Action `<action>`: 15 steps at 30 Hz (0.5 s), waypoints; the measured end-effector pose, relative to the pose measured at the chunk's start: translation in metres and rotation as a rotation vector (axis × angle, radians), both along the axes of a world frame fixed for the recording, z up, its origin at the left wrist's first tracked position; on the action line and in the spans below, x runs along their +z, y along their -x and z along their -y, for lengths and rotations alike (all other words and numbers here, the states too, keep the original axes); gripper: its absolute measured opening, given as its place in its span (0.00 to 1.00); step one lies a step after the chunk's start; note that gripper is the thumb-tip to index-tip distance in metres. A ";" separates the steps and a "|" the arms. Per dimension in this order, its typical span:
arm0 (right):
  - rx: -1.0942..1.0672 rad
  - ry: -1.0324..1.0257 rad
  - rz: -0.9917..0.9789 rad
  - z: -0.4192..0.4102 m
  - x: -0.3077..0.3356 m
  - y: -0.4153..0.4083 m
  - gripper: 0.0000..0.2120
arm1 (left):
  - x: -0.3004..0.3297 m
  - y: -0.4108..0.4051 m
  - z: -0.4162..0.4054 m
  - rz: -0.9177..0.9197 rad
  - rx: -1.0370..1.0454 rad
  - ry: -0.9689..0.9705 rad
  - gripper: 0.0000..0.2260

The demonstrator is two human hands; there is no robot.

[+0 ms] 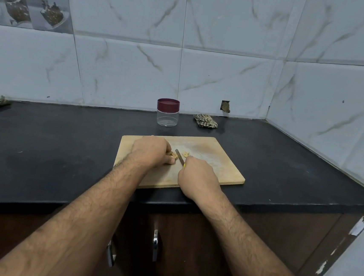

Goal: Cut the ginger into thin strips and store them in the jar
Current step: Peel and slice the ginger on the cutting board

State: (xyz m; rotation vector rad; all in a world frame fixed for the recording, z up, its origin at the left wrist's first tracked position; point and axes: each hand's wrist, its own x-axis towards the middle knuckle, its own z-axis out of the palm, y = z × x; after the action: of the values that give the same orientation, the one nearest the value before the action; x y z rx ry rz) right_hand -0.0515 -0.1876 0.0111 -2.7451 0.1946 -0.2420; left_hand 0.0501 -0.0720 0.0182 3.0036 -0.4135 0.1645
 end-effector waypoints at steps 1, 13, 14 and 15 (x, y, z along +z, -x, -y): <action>0.002 0.001 -0.002 0.000 0.000 0.000 0.12 | 0.000 0.000 0.000 -0.002 -0.001 -0.003 0.18; 0.029 -0.033 -0.038 -0.001 0.003 -0.011 0.08 | -0.012 -0.004 -0.003 0.024 -0.005 0.072 0.17; 0.032 -0.046 -0.039 -0.002 0.004 -0.013 0.07 | -0.013 -0.004 -0.003 0.032 -0.005 0.079 0.17; 0.036 -0.061 -0.039 -0.002 0.005 -0.015 0.07 | -0.013 -0.004 -0.004 0.039 -0.005 0.086 0.17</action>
State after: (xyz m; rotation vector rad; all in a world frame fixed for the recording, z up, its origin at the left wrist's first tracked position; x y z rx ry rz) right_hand -0.0369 -0.1852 0.0162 -2.6915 0.1604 -0.1701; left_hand 0.0542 -0.0684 0.0049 2.9184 -0.4066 0.2345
